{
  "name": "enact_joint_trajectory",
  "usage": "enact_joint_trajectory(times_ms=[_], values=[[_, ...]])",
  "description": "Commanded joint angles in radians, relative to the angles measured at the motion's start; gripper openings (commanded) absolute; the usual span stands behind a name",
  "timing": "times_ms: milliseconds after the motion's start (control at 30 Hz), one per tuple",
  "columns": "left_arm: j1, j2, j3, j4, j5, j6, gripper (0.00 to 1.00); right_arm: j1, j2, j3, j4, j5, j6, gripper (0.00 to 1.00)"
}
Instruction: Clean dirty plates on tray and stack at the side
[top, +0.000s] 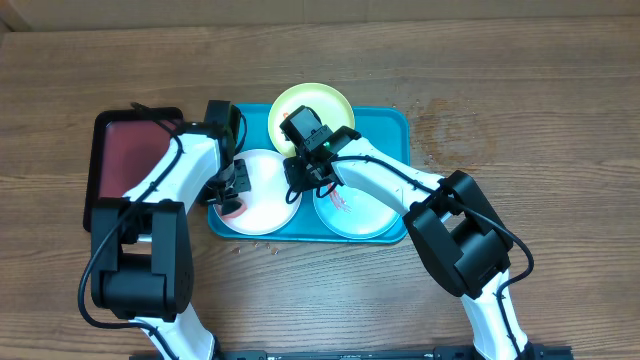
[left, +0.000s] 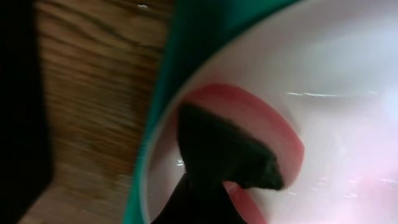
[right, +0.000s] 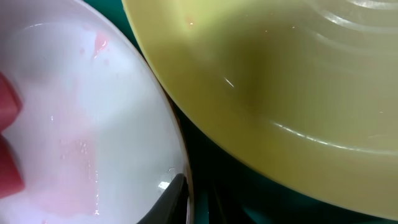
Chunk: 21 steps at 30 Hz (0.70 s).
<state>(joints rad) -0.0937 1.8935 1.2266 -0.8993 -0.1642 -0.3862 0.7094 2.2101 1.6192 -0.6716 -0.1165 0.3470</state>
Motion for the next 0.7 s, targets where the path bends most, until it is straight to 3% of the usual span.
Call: enact_joint_trajectory(times_ms=[0,167,367,667], values=[[0.010,0.015,0.061,-0.010,-0.090,-0.004,0.05,-0.003,0.016,0.004,0.002,0.011,-0.002,0.14],[0.010,0.015,0.116,-0.014,0.017,-0.004,0.04,-0.003,0.016,0.004,0.002,0.011,-0.002,0.14],[0.007,0.016,0.117,0.029,0.368,0.016,0.04,-0.003,0.016,0.004,0.012,0.011,-0.002,0.14],[-0.012,0.016,0.029,0.089,0.391,0.016,0.04,-0.003,0.016,0.004,0.013,0.011,-0.002,0.14]])
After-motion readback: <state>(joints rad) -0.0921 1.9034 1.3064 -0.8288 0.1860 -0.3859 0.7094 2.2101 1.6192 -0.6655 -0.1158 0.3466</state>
